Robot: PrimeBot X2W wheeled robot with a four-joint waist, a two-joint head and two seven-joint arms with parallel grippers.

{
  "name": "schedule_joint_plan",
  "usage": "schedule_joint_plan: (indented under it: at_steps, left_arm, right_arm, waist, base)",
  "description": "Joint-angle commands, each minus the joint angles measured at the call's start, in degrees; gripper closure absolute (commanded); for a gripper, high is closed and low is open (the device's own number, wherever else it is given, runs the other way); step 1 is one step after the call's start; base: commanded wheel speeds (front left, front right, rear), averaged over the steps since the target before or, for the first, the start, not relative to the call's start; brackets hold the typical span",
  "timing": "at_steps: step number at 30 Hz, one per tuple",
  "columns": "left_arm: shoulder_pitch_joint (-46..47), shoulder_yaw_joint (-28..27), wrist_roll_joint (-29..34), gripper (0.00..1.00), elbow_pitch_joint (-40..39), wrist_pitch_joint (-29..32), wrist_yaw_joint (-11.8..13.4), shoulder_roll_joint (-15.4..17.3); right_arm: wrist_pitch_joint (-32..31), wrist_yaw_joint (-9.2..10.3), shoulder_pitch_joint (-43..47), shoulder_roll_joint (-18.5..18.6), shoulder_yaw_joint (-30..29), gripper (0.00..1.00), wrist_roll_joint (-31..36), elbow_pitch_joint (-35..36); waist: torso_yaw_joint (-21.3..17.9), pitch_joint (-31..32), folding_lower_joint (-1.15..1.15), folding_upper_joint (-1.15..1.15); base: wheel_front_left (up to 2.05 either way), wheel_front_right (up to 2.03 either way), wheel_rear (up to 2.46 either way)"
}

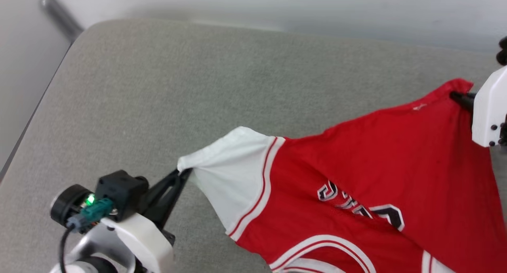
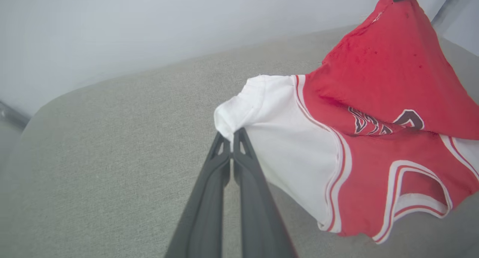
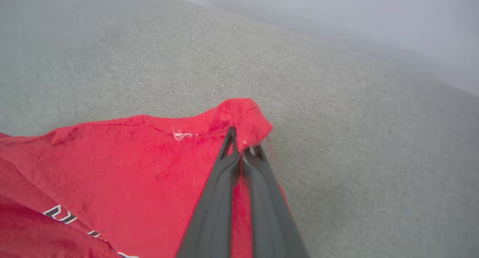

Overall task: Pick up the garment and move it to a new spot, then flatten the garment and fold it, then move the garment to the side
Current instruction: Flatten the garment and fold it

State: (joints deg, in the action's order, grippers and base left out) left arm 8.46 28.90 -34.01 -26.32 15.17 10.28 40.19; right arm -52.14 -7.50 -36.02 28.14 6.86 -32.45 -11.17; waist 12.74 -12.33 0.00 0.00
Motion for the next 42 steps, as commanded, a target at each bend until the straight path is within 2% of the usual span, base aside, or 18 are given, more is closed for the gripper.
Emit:
schedule_joint_plan:
  at_steps: [1,14,21,25,35,42]
  left_arm:
    - [0.74,-0.86,0.41,1.0,-0.45,-0.63,0.48,0.4]
    - [8.04,-11.22,2.53,1.0,-3.43,-6.66,3.65,2.47]
    - [13.18,-15.82,4.85,1.0,-6.01,-8.87,5.46,3.7]
    - [16.32,-18.24,5.81,1.0,-6.66,-9.78,5.93,4.67]
    - [27.44,-21.07,7.71,1.0,-7.55,-9.47,4.92,6.95]
    - [39.02,-21.13,6.99,1.0,-3.79,-8.88,2.47,7.38]
  right_arm:
    - [0.68,0.02,-0.8,0.06,-0.14,1.0,-0.41,0.71]
    - [5.47,0.01,-3.35,0.52,-1.57,1.0,-3.68,13.17]
    - [7.53,0.02,-4.34,0.95,-2.02,1.0,-4.63,19.49]
    - [9.67,0.02,-5.13,-0.07,-3.62,1.0,-5.46,21.38]
    - [15.12,0.02,-7.5,0.54,-4.11,1.0,-5.42,24.34]
    - [17.29,0.02,-12.42,0.75,-4.68,1.0,-4.53,24.79]
  waist:
    - [-2.95,3.45,0.0,0.0]
    - [-10.53,9.13,0.0,0.0]
    - [-13.63,9.71,0.0,0.0]
    - [-15.04,8.99,0.0,0.0]
    - [-17.03,5.0,0.0,0.0]
    - [-17.47,-0.27,0.0,0.0]
  base:
    - [0.0,0.0,0.0]
    - [0.0,0.0,0.0]
    - [0.0,0.0,0.0]
    - [0.0,0.0,0.0]
    - [0.0,0.0,0.0]
    - [0.0,0.0,0.0]
